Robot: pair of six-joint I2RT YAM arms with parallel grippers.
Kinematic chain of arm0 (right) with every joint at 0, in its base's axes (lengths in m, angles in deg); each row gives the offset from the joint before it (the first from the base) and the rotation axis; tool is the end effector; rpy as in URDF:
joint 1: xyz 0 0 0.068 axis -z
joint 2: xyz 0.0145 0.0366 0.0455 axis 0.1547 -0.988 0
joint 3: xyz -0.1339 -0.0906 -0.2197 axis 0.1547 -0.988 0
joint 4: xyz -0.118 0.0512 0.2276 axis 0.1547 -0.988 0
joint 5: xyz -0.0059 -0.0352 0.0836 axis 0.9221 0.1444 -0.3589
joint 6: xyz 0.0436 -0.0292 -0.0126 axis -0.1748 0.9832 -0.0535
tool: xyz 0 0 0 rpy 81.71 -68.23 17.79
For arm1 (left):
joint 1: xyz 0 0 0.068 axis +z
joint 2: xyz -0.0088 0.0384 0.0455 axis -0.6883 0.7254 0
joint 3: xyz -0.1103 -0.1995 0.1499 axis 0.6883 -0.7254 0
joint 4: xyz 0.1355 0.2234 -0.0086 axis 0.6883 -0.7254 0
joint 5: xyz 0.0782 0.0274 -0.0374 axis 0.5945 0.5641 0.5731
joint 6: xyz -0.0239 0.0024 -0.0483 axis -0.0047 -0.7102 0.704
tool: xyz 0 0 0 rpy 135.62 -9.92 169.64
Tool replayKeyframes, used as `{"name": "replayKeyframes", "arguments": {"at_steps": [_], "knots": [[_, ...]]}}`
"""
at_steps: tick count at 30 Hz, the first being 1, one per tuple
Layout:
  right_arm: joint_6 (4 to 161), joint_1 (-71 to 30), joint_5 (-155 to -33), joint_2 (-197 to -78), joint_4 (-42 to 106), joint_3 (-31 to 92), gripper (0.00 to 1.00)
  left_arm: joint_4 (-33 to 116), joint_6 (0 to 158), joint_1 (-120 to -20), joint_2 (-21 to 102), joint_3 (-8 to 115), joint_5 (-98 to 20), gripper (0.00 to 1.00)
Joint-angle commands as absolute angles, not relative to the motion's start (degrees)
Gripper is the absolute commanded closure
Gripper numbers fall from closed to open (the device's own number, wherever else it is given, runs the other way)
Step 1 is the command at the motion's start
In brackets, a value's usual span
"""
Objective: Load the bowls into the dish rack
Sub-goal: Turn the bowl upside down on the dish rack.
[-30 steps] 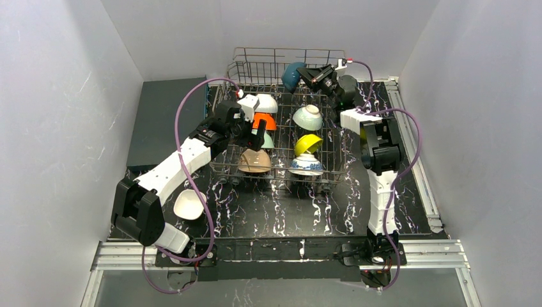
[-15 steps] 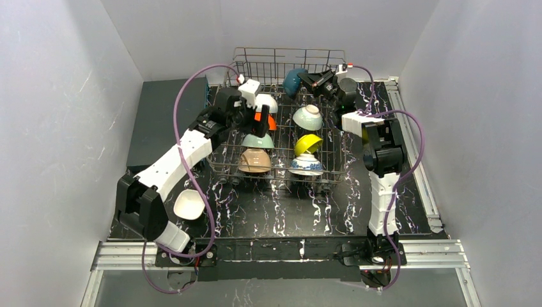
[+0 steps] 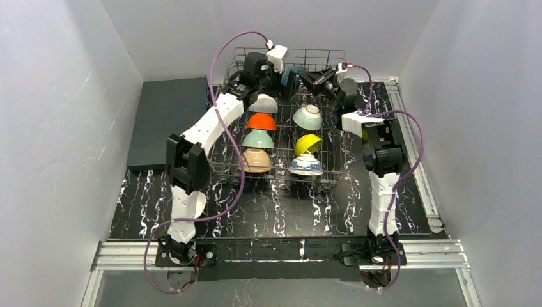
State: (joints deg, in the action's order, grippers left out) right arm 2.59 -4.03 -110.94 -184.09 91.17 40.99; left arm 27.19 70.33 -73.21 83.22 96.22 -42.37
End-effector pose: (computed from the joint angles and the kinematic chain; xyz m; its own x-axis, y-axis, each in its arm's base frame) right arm 0.4908 0.1278 0.2367 -0.5702 0.8034 -0.1715 -0.3167 -0.0223 0.9483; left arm 0.4272 -0.2521 0.3674 -0.2509 0.0940 -0.9634 0.6438 0.7595 -0.0936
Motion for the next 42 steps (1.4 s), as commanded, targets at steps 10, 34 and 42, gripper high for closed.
{"name": "replayKeyframes", "arguments": {"at_steps": [10, 34, 42], "knots": [[-0.84, -4.37, -112.6, -182.5, 101.25, 39.73, 0.99, 31.11, 64.94, -75.17, 92.11, 103.65, -35.16, 0.02], [-4.18, -4.74, -112.46, -184.97, 104.46, 37.81, 0.99, 42.72, 57.16, -74.02, 97.82, 106.1, -30.43, 0.76], [-1.81, -4.01, -111.79, -185.63, 101.85, 39.22, 0.91, 43.18, 54.34, -73.73, 97.79, 106.08, -30.15, 1.0]]}}
